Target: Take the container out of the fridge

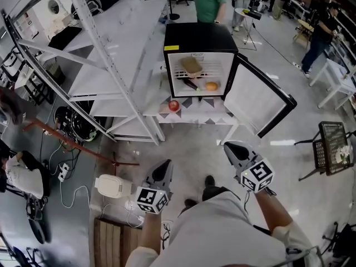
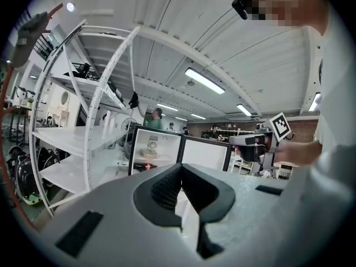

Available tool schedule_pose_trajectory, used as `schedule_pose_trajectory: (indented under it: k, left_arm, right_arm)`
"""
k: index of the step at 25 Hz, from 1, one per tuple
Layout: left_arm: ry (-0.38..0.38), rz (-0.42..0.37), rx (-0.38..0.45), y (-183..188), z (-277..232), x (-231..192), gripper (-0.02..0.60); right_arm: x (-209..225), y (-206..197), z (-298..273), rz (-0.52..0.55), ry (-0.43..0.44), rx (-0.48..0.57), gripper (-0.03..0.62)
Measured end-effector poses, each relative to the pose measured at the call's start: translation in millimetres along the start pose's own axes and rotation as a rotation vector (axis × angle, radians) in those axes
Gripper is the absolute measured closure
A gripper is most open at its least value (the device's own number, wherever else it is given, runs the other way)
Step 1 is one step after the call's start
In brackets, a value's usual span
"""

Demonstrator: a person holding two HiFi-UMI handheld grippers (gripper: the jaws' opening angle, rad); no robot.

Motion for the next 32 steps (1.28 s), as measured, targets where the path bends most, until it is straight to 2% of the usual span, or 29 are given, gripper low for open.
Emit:
schedule_pose_trajectory:
  k: [6, 13, 23, 32]
  left_arm:
    - [0.017, 0.003, -0.003, -2.3, -11.0, -19.4, 0.577]
    - [0.032, -0.006, -0.001, -2.0, -46.4, -40.8, 0.577]
    - [0.053, -0.005, -0.013, -0.8, -124.2, -76.0, 0.577]
    - [0.102, -0.017, -0.012, -3.5, -191.8, -90.0, 0.577]
  right_arm:
    - [11.9, -6.8, -27.6, -0.006, 0.001, -0.021, 0.588]
    - [46.3, -14.1, -66.7, -0.022, 0.013, -0.023, 0.588]
    - [114.8, -19.7, -132.1, -0.019, 0.031, -0.039, 0.588]
    - [181.7, -26.9, -180.5, -0.008, 0.088, -0.044, 0.588]
Point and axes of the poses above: the fingertips, and each gripper's own axes: z backward along the fingers, x to its right, y out of its top, the point moved 10 cm from there along z, backward along the fingers, and after that the axes turned 13 degrees about x, right-handed, at the moved point
